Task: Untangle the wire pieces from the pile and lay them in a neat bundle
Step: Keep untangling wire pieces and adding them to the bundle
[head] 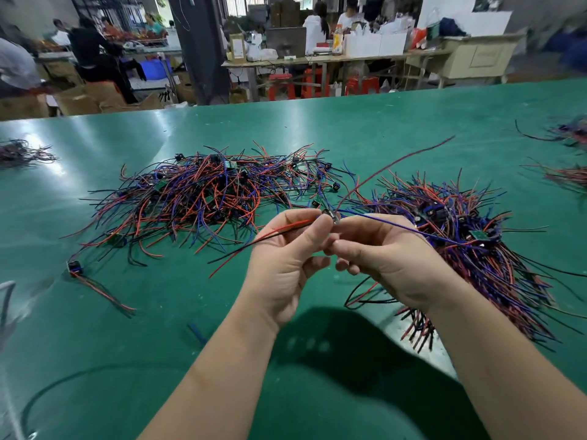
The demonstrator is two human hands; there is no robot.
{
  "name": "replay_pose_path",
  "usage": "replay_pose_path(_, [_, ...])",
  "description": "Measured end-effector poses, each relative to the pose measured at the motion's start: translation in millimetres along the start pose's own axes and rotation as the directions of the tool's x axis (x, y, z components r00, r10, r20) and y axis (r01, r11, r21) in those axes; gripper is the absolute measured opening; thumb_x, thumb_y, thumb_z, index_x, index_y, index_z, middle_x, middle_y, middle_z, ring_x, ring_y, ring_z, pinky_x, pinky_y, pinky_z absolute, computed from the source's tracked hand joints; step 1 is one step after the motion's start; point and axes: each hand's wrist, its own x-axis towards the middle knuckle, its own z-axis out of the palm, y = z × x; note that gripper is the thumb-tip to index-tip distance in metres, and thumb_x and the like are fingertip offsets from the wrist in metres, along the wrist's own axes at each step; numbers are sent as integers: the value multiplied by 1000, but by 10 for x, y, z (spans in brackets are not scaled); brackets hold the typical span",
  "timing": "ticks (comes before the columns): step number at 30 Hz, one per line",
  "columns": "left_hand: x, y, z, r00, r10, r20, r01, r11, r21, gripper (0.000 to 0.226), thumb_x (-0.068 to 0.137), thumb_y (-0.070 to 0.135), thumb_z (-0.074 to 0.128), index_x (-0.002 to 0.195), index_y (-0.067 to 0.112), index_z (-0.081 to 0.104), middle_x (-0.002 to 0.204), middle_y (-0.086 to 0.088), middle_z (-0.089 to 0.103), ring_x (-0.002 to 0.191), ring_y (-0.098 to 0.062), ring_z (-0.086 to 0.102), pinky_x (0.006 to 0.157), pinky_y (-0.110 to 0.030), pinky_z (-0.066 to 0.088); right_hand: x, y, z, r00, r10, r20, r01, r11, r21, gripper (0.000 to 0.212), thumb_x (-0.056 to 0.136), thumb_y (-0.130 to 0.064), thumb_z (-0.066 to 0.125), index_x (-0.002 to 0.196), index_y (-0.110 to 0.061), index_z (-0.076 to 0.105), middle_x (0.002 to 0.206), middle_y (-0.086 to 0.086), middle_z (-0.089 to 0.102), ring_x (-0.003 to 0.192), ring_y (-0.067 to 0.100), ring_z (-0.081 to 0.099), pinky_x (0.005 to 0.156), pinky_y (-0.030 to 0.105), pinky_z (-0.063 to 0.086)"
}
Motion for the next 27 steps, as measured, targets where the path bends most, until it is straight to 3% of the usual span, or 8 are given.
replay_pose_path(5, [-24, -52, 27, 969, 246, -33, -225, 925, 306, 23, 56, 24, 78, 71, 17, 63, 63, 3, 69, 57, -8, 62, 51, -18, 49, 44, 30, 54, 983, 31, -183, 17, 967, 254, 13, 62, -18, 67, 69, -16, 77, 63, 0, 68, 51, 6, 58, 53, 14, 47])
replay_pose_path(11, [-36, -86, 30, 960, 280, 28, -270, 890, 367, 22, 57, 22, 82, 70, 17, 64, 66, 1, 69, 59, -9, 60, 58, -20, 49, 48, -68, 6, 977, 76, -202, 14, 912, 411, 17, 68, -16, 63, 75, -13, 78, 58, -3, 61, 49, 3, 54, 51, 12, 48])
replay_pose_path(15, [-45, -129, 8, 948, 313, 57, -302, 827, 475, 21, 63, 25, 85, 73, 21, 67, 61, 1, 63, 53, -9, 47, 53, -21, 40, 56, -101, -36, 956, 93, -279, 22, 924, 381, 22, 67, -18, 65, 84, -5, 69, 57, -3, 59, 47, 3, 50, 46, 12, 44])
replay_pose_path(19, [-69, -212, -17, 921, 362, 145, -363, 662, 656, 20, 67, 35, 83, 76, 27, 67, 49, 6, 47, 45, -5, 33, 47, -19, 26, 58, -54, -12, 924, 58, -377, 23, 978, 208, 19, 68, -21, 66, 75, -4, 68, 53, -1, 58, 46, 5, 48, 43, 13, 42])
replay_pose_path(21, [-73, -241, -19, 912, 384, 144, -369, 613, 698, 19, 69, 38, 81, 76, 29, 66, 46, 10, 43, 43, -4, 31, 46, -17, 25, 57, -46, 5, 929, 48, -366, 8, 989, 150, 18, 82, -19, 62, 71, -10, 73, 62, 2, 60, 50, 6, 48, 46, 12, 42])
replay_pose_path(23, [-64, -250, -17, 905, 413, 101, -356, 607, 710, 20, 69, 40, 80, 75, 28, 65, 44, 10, 41, 42, -4, 30, 45, -16, 24, 53, -63, -16, 944, 61, -325, 0, 983, 186, 37, 95, -11, 50, 69, -11, 75, 71, 7, 61, 56, 9, 50, 50, 13, 44])
replay_pose_path(25, [-51, -251, -15, 907, 419, 40, -328, 643, 691, 23, 68, 41, 81, 73, 26, 65, 45, 10, 39, 42, -7, 30, 46, -19, 24, 34, -104, -40, 972, 76, -223, -6, 954, 301, 41, 93, 0, 36, 77, -6, 74, 72, 9, 61, 58, 12, 52, 53, 16, 46])
replay_pose_path(27, [-40, -244, -17, 919, 395, 11, -308, 700, 644, 26, 67, 40, 83, 72, 23, 64, 47, 7, 42, 44, -10, 31, 47, -21, 24, 25, -125, -50, 987, 54, -150, -1, 944, 330, 25, 82, 1, 45, 84, -2, 70, 68, 7, 61, 56, 11, 54, 55, 17, 47])
